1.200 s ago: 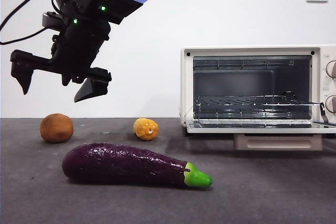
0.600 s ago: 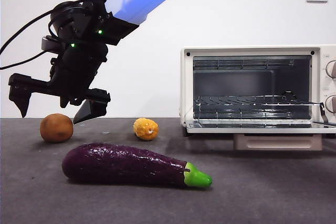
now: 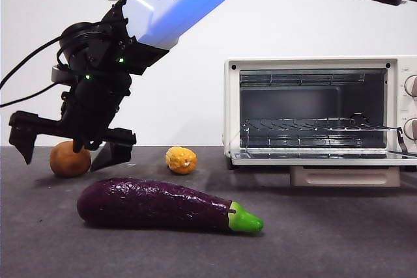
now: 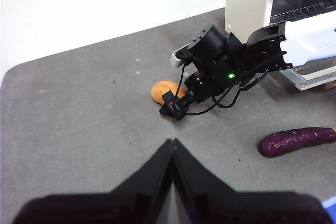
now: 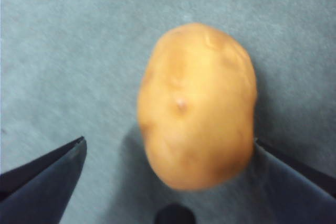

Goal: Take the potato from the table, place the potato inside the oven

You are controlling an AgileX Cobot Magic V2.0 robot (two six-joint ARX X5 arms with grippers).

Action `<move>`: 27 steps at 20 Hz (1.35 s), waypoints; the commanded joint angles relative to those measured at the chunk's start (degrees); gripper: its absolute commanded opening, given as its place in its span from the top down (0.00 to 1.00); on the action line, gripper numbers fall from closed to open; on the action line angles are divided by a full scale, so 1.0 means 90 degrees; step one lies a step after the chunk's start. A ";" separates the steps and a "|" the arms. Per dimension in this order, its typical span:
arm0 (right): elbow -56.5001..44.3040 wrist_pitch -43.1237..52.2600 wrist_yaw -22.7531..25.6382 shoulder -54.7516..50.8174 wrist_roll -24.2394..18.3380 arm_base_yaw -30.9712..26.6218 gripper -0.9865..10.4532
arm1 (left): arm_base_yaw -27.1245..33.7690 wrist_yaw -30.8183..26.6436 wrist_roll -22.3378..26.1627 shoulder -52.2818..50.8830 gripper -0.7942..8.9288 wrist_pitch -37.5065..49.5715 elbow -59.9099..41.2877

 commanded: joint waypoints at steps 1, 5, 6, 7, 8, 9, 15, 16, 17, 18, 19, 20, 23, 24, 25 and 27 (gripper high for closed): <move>0.0017 0.0384 0.0182 0.0112 0.0073 0.0070 0.40 | -0.0022 0.0002 -0.0044 -0.0027 0.92 0.0022 -0.0002; 0.0017 0.0546 0.0313 0.0121 0.0070 0.0070 0.50 | -0.0022 0.0000 -0.0041 -0.0027 0.92 0.0022 -0.0002; 0.0017 0.0539 0.0410 0.0124 0.0070 0.0070 0.50 | -0.0022 0.0000 -0.0044 -0.0027 0.92 0.0022 -0.0002; 0.0017 0.0544 0.0491 0.0148 0.0070 0.0070 0.51 | -0.0022 0.0000 -0.0044 -0.0027 0.92 0.0022 -0.0002; 0.0017 0.0539 0.0510 0.0168 0.0073 0.0070 0.51 | -0.0022 0.0000 -0.0044 -0.0027 0.92 0.0022 -0.0002; 0.0017 0.0539 0.0512 0.0194 0.0073 0.0070 0.54 | -0.0022 0.0002 -0.0046 -0.0027 0.92 0.0022 -0.0002; 0.0017 0.0345 0.0464 0.0228 0.0078 0.0107 0.73 | -0.0022 0.0051 -0.0092 -0.0027 0.92 0.0022 -0.0002; 0.0017 0.0265 0.0466 0.0228 0.0100 0.0107 0.74 | -0.0022 0.0148 -0.0092 -0.0027 0.92 0.0022 -0.0002; 0.0017 0.0189 0.0464 0.0228 0.0100 0.0107 0.78 | -0.0022 0.0243 -0.0095 -0.0027 0.92 0.0022 -0.0002; 0.0017 0.0146 0.0464 0.0228 0.0112 0.0109 0.78 | -0.0022 0.0333 -0.0095 -0.0027 0.92 0.0022 -0.0002; 0.0017 0.0097 0.0464 0.0228 0.0182 0.0112 0.78 | -0.0022 0.0367 -0.0109 -0.0027 0.92 0.0022 -0.0002; 0.0027 0.0044 0.0461 0.0223 0.0284 0.0112 0.78 | -0.0017 0.0478 -0.0114 -0.0027 0.92 0.0022 -0.0002; 0.0610 -0.1010 0.0415 0.0223 0.0413 0.0109 0.78 | -0.0017 0.0886 -0.0138 -0.0027 0.92 0.0022 -0.0002; 0.0913 -0.1389 0.0415 0.0223 0.0408 0.0109 0.78 | -0.0017 0.0986 -0.0143 -0.0027 0.92 0.0022 -0.0002; 0.1294 -0.1778 0.0410 0.0223 0.0396 0.0109 0.78 | -0.0017 0.1003 -0.0143 -0.0027 0.92 0.0022 -0.0002; 0.2210 -0.2577 0.0408 0.0223 0.0345 0.0109 0.78 | -0.0017 0.1001 -0.0143 -0.0027 0.92 0.0024 -0.0002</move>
